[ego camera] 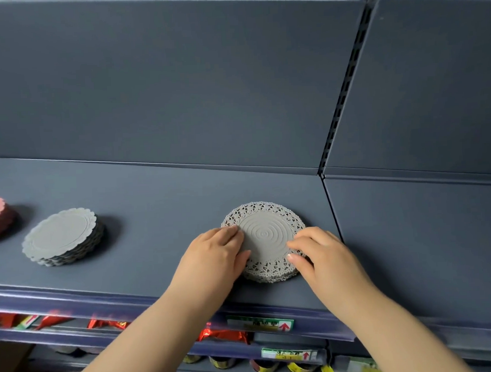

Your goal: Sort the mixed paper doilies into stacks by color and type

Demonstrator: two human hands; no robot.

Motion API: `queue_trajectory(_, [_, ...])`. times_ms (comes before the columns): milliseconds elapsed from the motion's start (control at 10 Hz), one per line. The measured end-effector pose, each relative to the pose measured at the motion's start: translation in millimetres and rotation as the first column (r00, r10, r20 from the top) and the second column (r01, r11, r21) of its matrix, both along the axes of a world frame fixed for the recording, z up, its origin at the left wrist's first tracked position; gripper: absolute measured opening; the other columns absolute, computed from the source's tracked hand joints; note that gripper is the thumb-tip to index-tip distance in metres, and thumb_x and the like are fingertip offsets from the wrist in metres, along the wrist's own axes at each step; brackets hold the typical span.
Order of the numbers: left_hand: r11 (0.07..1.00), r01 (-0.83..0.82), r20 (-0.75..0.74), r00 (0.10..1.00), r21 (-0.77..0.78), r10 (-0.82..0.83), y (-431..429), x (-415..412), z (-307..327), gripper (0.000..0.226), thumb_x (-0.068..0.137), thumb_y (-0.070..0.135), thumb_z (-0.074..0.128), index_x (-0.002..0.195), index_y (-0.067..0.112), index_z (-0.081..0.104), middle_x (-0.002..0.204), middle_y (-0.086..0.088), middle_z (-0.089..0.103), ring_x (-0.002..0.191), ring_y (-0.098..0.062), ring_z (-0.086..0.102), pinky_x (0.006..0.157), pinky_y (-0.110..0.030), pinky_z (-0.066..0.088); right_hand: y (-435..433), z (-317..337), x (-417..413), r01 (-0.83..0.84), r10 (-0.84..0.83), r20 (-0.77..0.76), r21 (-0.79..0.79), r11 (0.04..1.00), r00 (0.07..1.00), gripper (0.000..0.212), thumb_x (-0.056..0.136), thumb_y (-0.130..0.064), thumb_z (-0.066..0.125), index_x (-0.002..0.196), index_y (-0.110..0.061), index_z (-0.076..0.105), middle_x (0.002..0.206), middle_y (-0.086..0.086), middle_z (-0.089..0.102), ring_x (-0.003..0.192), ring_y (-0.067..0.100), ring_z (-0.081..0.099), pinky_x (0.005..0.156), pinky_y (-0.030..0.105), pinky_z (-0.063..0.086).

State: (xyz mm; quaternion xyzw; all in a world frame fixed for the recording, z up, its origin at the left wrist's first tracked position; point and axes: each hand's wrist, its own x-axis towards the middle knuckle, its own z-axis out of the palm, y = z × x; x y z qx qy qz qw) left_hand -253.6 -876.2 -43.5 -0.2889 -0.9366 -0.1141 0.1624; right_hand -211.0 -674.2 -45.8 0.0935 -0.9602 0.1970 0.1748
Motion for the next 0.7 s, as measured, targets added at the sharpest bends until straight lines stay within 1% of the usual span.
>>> queue_trajectory(100, [0.999,0.043,0.078,0.996,0.011,-0.043,-7,-1,5,0.036,0.086,0.030,0.064,0.116,0.010,0.066,0.123,-0.003,0.062,0.104,-0.023,0.062,0.094,-0.030,0.045,-2,-1,6,0.027,-0.024,0.062,-0.039,0.999,0.998,0.025,0.089,-0.024,0.056,0.112,-0.018,0.064,0.118,-0.010,0.056,0.106,0.009,0.051,0.086,0.014,0.032])
queue_trajectory(200, [0.996,0.088,0.051,0.995,-0.003,-0.088,-25,-4,5,0.036,0.096,0.034,0.044,0.129,0.025,0.055,0.137,0.011,0.050,0.121,-0.013,0.050,0.109,-0.029,0.025,-7,0,24,0.106,-0.096,0.065,-0.162,0.981,0.993,0.026,0.090,-0.025,0.054,0.113,-0.022,0.063,0.115,-0.017,0.055,0.103,-0.003,0.048,0.088,0.005,0.028])
queue_trajectory(300, [0.993,0.118,-0.040,0.992,-0.010,-0.118,-45,10,15,0.016,0.086,0.017,0.060,0.097,0.017,0.072,0.100,0.002,0.071,0.085,-0.025,0.066,0.091,-0.037,0.047,-17,4,46,0.241,-0.248,0.005,-0.248,0.938,0.969,0.020,0.088,-0.019,0.056,0.104,-0.020,0.068,0.101,-0.014,0.060,0.093,0.002,0.054,0.081,0.011,0.033])
queue_trajectory(400, [0.995,0.102,-0.036,0.994,-0.020,-0.102,-81,29,20,0.015,0.083,0.019,0.056,0.085,0.017,0.070,0.084,0.003,0.069,0.072,-0.024,0.064,0.068,-0.034,0.052,-37,8,64,0.338,-0.364,-0.035,-0.303,0.891,0.931,0.017,0.087,-0.016,0.056,0.099,-0.017,0.069,0.098,-0.008,0.064,0.088,0.009,0.057,0.079,0.019,0.037])
queue_trajectory(500, [0.994,0.109,-0.035,0.993,-0.026,-0.110,-129,45,23,0.013,0.081,0.018,0.060,0.088,0.017,0.071,0.083,0.003,0.070,0.070,-0.023,0.065,0.060,-0.033,0.053,-73,12,80,0.379,-0.397,0.014,-0.331,0.864,0.918,0.018,0.088,-0.018,0.055,0.100,-0.019,0.069,0.098,-0.012,0.063,0.081,0.003,0.057,0.077,0.020,0.037])
queue_trajectory(600, [0.987,0.160,-0.053,0.985,-0.024,-0.161,-175,68,20,0.013,0.079,0.017,0.066,0.091,0.017,0.071,0.086,0.004,0.070,0.074,-0.020,0.065,0.061,-0.032,0.054,-127,8,99,0.353,-0.374,-0.001,-0.332,0.875,0.927,0.015,0.086,-0.014,0.059,0.096,-0.016,0.070,0.094,-0.009,0.064,0.082,0.009,0.060,0.077,0.017,0.038])
queue_trajectory(700, [0.983,0.181,-0.011,0.983,0.003,-0.181,-212,86,9,0.025,0.074,0.019,0.075,0.099,0.018,0.072,0.093,0.005,0.071,0.080,-0.018,0.067,0.065,-0.029,0.054,-181,-2,115,0.306,-0.313,0.029,-0.300,0.903,0.949,0.015,0.085,-0.015,0.060,0.095,-0.018,0.071,0.094,-0.013,0.063,0.092,0.005,0.057,0.084,0.015,0.036])
